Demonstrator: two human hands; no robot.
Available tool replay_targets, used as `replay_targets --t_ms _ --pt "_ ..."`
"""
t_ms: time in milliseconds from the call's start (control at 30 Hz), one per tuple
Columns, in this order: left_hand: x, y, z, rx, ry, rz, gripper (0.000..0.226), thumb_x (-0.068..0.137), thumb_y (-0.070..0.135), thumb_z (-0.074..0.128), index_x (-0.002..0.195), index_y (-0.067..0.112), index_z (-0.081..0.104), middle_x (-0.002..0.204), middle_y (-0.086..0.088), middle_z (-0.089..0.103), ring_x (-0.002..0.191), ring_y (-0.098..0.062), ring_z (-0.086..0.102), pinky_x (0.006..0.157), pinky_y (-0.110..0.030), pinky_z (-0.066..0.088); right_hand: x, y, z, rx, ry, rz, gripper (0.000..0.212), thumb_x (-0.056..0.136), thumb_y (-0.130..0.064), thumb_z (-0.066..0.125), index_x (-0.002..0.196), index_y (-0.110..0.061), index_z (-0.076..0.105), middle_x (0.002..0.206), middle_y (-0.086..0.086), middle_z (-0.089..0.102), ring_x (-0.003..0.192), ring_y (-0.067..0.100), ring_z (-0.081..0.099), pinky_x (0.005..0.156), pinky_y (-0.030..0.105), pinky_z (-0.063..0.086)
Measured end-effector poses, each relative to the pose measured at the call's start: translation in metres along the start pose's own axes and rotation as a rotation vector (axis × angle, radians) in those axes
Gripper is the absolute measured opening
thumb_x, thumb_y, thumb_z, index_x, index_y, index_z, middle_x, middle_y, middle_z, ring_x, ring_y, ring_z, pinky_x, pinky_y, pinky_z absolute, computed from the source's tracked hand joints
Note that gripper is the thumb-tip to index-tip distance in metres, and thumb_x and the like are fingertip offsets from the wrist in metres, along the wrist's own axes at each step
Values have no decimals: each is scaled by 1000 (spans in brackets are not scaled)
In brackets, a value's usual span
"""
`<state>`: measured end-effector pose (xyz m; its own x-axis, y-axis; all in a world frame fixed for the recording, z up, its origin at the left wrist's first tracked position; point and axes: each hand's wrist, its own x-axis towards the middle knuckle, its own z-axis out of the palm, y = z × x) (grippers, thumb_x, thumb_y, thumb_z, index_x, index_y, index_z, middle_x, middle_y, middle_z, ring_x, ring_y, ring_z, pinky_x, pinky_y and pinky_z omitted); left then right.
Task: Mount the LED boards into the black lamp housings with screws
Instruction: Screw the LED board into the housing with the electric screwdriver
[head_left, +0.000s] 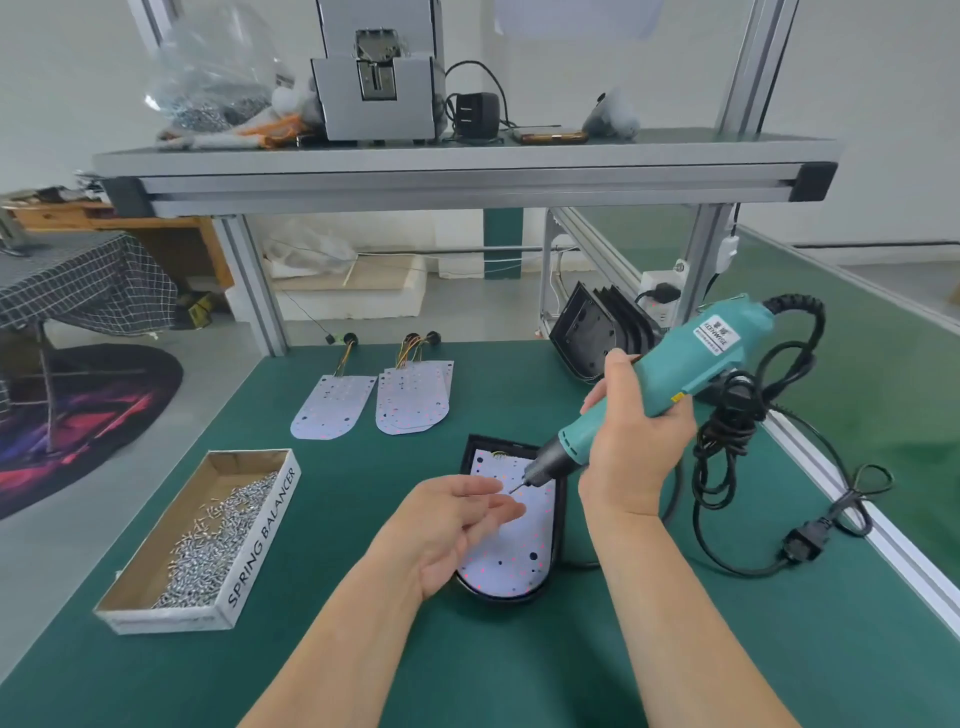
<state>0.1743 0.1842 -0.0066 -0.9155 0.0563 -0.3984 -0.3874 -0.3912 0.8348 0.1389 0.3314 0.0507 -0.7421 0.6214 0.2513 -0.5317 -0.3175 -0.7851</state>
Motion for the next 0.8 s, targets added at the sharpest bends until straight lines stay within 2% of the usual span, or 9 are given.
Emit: replay_targets --t_ms 67,167,233,300,367,433,633,800 --pt "-5 -1 0 -47 -25 -1 14 98 -15 47 106 -16 57 90 -28 71 78 -29 77 64 -21 59 -5 -5 3 34 0 16 16 83 -20 70 77 -17 56 53 2 53 47 17 48 51 23 43" --pt "-9 -4 3 -90 -25 -15 11 99 -6 52 95 -13 59 69 -17 70 62 -21 74 55 -16 56 -11 -10 5 58 -6 29 15 83 -19 70 77 -16 56 53 2 53 48 17 47 51 23 43" --pt "-12 -4 4 -166 -21 -45 15 99 -2 55 87 -8 60 63 -14 64 54 -15 68 49 -15 53 -13 -12 6 60 -6 35 16 82 -19 69 78 -15 55 54 3 52 48 17 47 51 24 42" --pt "-15 -3 5 -270 -7 -91 14 93 2 63 80 -4 62 63 -12 62 50 -12 65 44 -14 51 -15 -13 5 60 -5 42 17 82 -20 70 78 -15 53 54 3 51 48 18 46 51 25 42" --pt "-17 -2 5 -364 5 -140 9 76 4 74 73 -2 69 65 -12 63 50 -13 64 40 -14 49 -16 -14 5 58 2 43 18 82 -20 70 78 -15 54 55 4 51 49 18 47 52 25 43" --pt "-19 -2 4 -428 -12 -170 10 64 2 76 70 -5 74 68 -13 64 52 -14 66 40 -15 50 -15 -16 4 56 9 38 17 83 -20 70 78 -15 54 55 4 51 49 19 47 52 26 43" --pt "-21 -6 1 -487 -107 -172 24 64 -8 69 87 -14 75 84 -19 70 69 -21 74 52 -18 57 -10 -23 2 71 18 4 16 84 -19 70 77 -18 55 54 3 52 48 20 47 51 26 42" --pt "-21 -9 3 -472 -102 -178 17 67 -8 69 81 -14 75 81 -21 70 69 -24 74 53 -20 58 -8 -25 -1 68 37 -3 19 84 -18 70 76 -18 53 54 3 52 48 22 47 54 28 42"
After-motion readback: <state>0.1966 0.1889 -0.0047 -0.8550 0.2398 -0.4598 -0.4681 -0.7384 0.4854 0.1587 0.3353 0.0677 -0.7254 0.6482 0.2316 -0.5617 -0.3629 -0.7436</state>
